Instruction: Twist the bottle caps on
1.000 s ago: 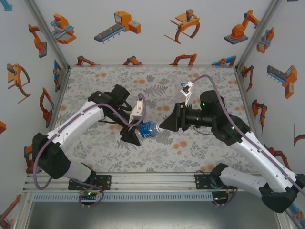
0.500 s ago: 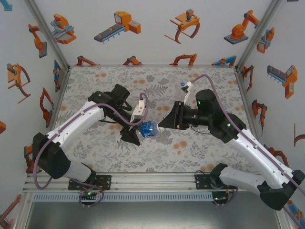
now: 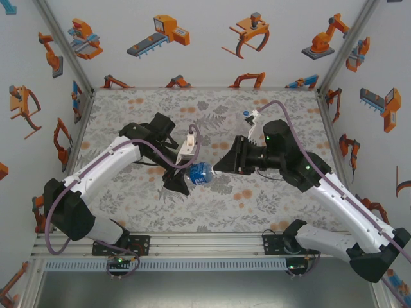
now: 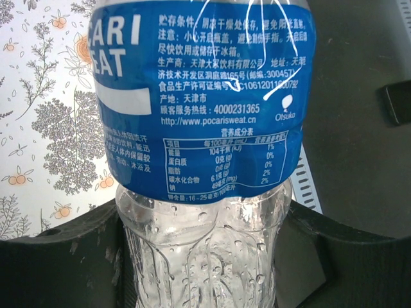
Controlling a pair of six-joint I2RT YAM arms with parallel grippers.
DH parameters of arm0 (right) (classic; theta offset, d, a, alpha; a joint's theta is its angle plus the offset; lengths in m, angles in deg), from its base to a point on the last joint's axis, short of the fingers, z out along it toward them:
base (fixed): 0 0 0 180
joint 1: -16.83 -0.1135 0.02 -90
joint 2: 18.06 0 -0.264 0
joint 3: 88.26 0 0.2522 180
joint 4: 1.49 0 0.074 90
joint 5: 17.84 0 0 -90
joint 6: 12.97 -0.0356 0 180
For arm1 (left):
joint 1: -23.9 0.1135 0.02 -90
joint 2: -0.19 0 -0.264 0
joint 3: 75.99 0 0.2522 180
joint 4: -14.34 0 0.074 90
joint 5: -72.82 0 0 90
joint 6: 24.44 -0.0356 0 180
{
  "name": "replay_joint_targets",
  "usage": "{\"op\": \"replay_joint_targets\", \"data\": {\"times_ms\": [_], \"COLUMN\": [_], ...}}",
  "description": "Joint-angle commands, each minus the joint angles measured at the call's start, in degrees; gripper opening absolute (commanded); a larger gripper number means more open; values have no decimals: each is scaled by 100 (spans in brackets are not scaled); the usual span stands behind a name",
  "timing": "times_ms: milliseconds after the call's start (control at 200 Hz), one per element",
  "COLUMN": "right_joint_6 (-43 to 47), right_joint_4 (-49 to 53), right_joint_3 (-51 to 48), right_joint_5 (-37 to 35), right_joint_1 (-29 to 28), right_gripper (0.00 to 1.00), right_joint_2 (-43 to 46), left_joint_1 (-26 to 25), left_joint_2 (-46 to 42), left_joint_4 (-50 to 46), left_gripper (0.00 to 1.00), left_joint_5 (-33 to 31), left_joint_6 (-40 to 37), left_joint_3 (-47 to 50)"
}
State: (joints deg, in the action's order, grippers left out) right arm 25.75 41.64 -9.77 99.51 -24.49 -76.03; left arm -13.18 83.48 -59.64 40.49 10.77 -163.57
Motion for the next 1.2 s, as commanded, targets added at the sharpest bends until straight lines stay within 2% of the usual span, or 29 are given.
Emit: {"op": "replay_joint_targets", "data": {"times_ms": [0,185,396,576,686,836,1132,1192], "right_joint_6": [-162,-325,-347,81,1062,2726,6245,6787], "right_joint_4": [7,8,8,-364,-743,-712,-624,-585], "right_joint_3": [84,83,98,-1,-127,25,399,397], "right_joint_5": [121,208,209,274,468,749,2559,2669], "right_joint_1": [1,1,5,2,2,1,1,-3], "right_gripper": [37,38,28,13,0,0,0,0], "right_joint_2": [-21,-60,-78,32,185,269,310,409], "left_joint_1": [8,27,31,45,61,71,61,62], "left_joint_2": [-47,-101,-108,-123,-188,-286,-453,-462], "left_joint_4": [100,216,218,217,213,214,136,139], "left_gripper": [0,0,0,0,0,0,0,0], "left_joint_5": [109,69,87,204,419,695,1162,1219], "left_joint_6": [86,174,178,167,84,-17,-292,-297], "left_joint_3": [-111,-64,-62,-68,-45,-41,1,2]}}
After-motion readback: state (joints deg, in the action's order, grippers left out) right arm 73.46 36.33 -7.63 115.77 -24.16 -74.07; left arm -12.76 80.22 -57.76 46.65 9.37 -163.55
